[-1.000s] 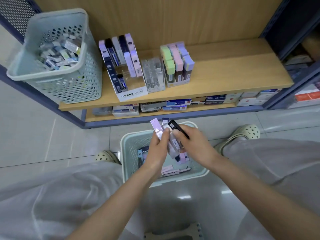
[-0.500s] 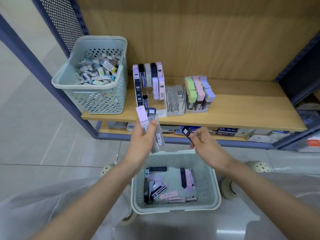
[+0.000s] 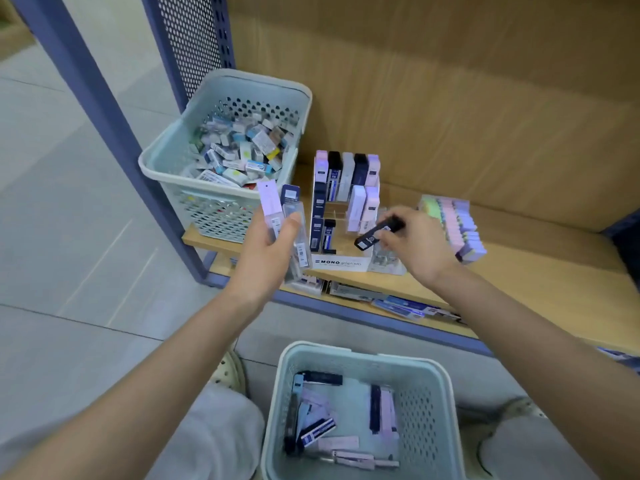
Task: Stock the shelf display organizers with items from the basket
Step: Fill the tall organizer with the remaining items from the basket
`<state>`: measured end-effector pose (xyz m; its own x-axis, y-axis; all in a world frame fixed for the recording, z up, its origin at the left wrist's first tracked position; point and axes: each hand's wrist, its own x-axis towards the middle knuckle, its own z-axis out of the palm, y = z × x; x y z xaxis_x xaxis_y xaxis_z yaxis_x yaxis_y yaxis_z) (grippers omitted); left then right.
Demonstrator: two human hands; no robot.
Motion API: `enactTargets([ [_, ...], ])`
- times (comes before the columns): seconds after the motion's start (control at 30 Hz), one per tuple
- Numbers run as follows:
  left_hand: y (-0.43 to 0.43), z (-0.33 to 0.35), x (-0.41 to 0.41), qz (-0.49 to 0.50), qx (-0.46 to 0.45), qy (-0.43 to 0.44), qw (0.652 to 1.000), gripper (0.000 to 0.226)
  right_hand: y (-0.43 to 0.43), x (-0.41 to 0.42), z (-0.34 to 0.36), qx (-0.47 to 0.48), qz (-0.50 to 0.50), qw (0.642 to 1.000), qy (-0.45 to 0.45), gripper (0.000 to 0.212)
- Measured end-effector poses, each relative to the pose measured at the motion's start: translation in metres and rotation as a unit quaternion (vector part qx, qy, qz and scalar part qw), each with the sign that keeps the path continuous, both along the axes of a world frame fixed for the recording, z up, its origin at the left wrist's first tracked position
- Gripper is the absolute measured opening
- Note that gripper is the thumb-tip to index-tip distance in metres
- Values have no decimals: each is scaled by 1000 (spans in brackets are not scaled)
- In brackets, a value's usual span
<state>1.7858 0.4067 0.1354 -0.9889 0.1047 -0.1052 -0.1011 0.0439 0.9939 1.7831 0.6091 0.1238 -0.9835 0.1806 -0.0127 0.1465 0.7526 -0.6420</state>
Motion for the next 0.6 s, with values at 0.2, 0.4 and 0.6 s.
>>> enactTargets([
  [0.2,-10,-4,-14,5,-7,15,1000,11,-24,-45,-16,73,71,995,-19,22],
  [0.4,-17,-13,-16,-6,-3,23,1000,14,-44,-66,-39,118,127,984,-28,18],
  [0.6,-17,-15,-17,-12,12,15,1000,13,-50,-75,-55,150,133,979,-46,15],
])
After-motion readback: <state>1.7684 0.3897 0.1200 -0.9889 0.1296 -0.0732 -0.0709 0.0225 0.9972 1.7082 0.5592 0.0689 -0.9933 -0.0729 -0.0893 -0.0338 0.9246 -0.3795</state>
